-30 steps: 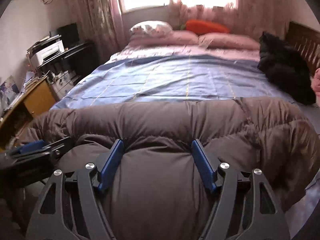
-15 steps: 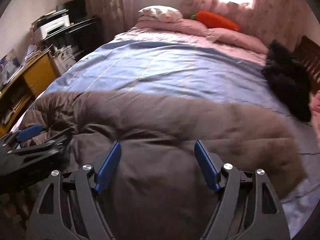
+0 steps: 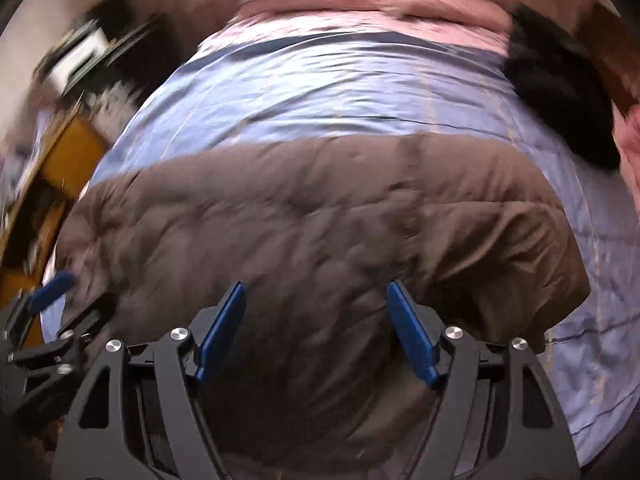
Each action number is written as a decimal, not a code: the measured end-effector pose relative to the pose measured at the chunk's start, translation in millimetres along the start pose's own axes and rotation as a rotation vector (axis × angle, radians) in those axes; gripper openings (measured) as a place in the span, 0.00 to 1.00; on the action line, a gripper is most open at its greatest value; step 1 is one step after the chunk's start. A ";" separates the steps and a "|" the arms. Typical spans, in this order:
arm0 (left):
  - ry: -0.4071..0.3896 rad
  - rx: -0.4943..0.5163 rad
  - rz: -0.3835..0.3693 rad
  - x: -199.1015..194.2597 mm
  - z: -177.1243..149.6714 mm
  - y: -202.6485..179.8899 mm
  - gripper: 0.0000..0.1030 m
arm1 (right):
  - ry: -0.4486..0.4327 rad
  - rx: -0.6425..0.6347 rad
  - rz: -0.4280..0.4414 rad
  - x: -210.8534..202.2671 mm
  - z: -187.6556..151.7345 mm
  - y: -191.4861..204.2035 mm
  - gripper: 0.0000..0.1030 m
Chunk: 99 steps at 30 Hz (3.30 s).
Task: Fold large clothes
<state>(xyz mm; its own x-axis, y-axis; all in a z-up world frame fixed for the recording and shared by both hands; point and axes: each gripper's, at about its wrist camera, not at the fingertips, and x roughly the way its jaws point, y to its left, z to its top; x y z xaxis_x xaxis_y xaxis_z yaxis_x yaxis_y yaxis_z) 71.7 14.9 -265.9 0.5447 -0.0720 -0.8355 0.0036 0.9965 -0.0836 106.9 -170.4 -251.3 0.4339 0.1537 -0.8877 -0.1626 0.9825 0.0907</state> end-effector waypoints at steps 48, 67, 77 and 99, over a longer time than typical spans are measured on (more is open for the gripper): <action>0.091 -0.004 0.101 57.3 111.5 62.3 0.89 | 0.046 0.148 -0.049 35.0 55.8 -114.3 0.78; 0.092 0.079 -0.048 7.1 60.2 16.7 0.88 | -0.020 0.017 0.015 13.3 30.2 -32.6 0.77; 0.177 0.088 0.013 55.4 29.8 -3.0 0.90 | 0.048 0.061 -0.020 55.0 15.9 -33.4 0.87; -0.119 0.081 0.080 -41.1 35.9 -14.9 0.98 | -0.209 0.224 -0.003 -58.9 16.9 -25.2 0.88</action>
<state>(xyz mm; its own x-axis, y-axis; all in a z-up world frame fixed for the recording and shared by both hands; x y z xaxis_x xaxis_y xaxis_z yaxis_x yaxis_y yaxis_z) 79.3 4.5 -210.8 0.6418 0.0080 -0.7669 0.0217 0.9994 0.0285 100.4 -202.4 -193.7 0.6108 0.1465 -0.7781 0.0285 0.9780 0.2065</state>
